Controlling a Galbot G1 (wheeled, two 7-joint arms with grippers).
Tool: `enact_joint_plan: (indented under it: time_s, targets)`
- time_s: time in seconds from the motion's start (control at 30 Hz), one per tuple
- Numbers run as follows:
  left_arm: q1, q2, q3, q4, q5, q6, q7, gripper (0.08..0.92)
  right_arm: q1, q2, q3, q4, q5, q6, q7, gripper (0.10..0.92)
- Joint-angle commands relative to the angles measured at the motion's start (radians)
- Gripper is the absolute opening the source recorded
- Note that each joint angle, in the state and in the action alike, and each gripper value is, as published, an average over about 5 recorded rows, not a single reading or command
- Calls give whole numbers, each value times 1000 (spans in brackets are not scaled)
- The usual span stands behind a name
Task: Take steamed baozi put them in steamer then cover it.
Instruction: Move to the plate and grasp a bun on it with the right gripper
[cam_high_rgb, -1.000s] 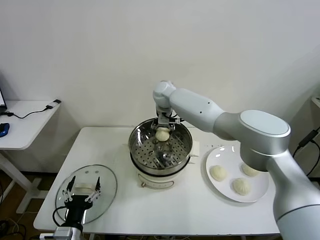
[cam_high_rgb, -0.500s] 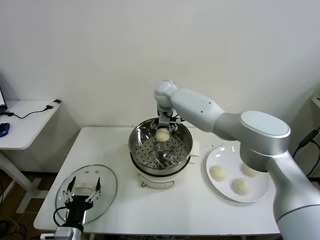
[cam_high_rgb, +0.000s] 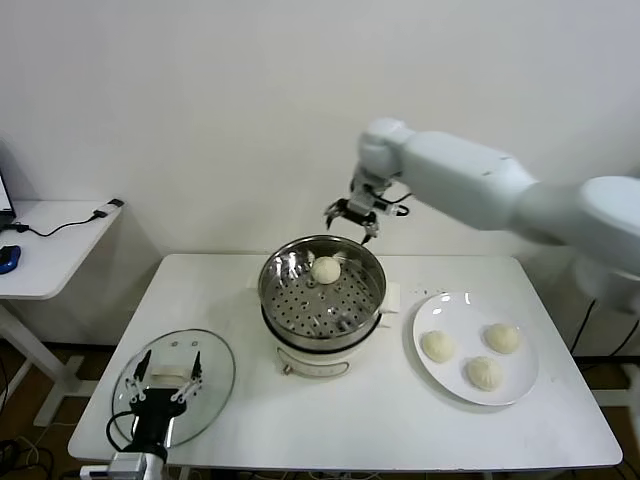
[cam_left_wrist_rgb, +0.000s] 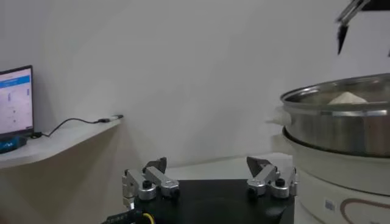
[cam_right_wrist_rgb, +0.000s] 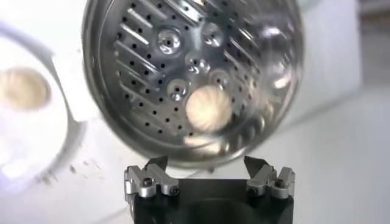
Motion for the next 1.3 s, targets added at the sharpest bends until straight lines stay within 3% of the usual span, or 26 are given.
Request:
enact_joint_plan:
  time_s: [0.03, 0.23, 0.43, 0.7, 1.3]
  targets:
    - [8, -2, 6, 3, 0, -2, -5, 823, 66, -361, -127, 219, 430, -520, 47, 823]
    - [15, -1, 1, -3, -1, -2, -7, 823, -71, -459, -99, 255, 383, -530, 7, 823]
    - [21, 0, -1, -8, 1, -1, -7, 823, -271, -483, -4, 250, 228, -496, -14, 823]
    - [27, -2, -3, -2, 4, -1, -8, 823, -440, -429, 90, 181, 114, -465, -10, 823]
    - [23, -4, -3, 17, 9, 2, -9, 823, -561, -277, 239, -17, 20, -426, -4, 823]
